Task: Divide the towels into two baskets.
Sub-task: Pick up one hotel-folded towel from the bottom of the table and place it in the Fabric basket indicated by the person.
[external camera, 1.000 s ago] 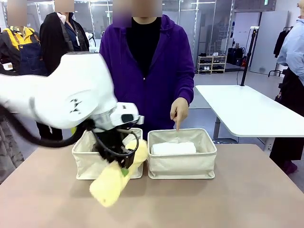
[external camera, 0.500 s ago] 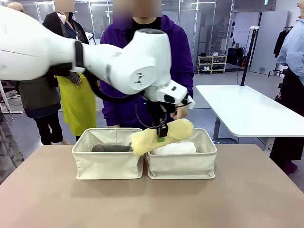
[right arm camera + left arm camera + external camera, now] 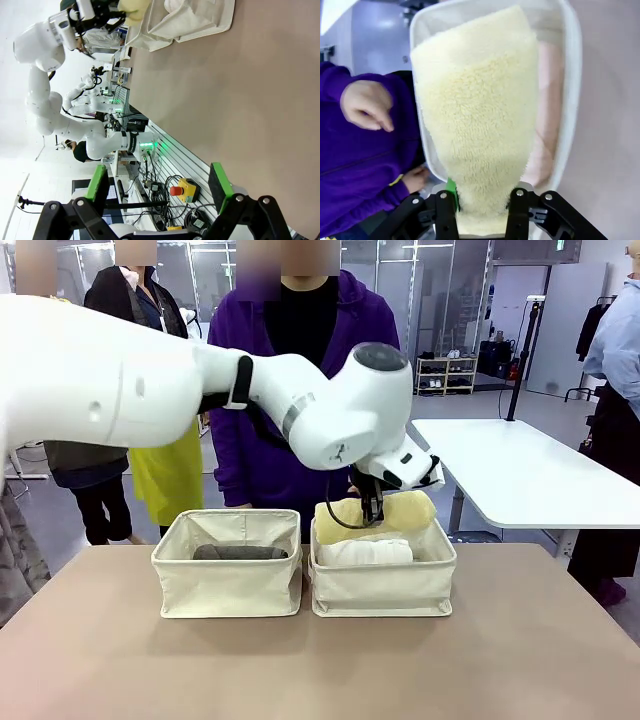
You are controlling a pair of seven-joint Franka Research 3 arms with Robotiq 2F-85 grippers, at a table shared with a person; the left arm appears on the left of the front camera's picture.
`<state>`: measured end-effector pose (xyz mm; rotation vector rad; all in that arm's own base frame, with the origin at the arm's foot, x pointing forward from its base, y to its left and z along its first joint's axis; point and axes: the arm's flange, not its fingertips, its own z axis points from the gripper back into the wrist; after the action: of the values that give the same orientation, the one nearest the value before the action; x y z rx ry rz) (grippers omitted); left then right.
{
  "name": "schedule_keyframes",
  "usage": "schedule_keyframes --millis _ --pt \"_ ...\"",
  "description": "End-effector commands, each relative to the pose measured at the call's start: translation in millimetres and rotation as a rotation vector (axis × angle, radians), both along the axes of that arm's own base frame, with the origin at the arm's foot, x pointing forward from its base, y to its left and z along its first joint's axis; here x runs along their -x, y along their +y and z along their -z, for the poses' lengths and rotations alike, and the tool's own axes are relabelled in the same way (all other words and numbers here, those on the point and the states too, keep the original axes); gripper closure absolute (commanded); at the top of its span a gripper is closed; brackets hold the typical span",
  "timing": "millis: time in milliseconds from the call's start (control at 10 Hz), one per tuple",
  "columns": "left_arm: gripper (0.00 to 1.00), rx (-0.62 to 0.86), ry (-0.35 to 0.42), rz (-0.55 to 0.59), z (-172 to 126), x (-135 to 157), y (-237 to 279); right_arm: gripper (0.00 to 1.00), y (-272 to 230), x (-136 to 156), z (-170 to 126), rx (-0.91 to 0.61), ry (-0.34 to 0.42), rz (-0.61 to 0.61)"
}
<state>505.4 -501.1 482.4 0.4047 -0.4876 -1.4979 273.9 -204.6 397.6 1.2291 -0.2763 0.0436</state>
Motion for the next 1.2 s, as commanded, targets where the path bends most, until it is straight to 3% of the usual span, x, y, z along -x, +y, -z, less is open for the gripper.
schedule_keyframes --millis 0,600,700,800,900,1100 --pt "0.6 0.013 -0.097 -0.016 16.8 -9.1 -6.3 0.0 -0.5 1.5 -1.9 -0.007 -0.024 -0.003" --pt "0.57 -0.049 -0.125 0.07 45.1 -10.0 -14.8 0.0 -0.5 1.5 -1.9 -0.007 -0.024 -0.003" --pt "0.32 -0.042 -0.12 0.07 46.5 -7.9 -13.5 0.0 -0.5 1.5 -1.9 -0.007 -0.024 -0.003" --pt "0.25 -0.044 -0.118 0.072 47.3 -6.5 -13.4 0.0 -0.5 1.5 -1.9 -0.007 -0.024 -0.003" --pt "0.01 -0.047 -0.118 0.071 47.5 -5.5 -13.3 0.0 -0.5 1.5 -1.9 -0.007 -0.024 -0.003" --pt "0.0 -0.059 -0.117 0.07 48.7 -3.1 -14.7 0.0 -0.5 1.5 -1.9 -0.007 -0.024 -0.003"
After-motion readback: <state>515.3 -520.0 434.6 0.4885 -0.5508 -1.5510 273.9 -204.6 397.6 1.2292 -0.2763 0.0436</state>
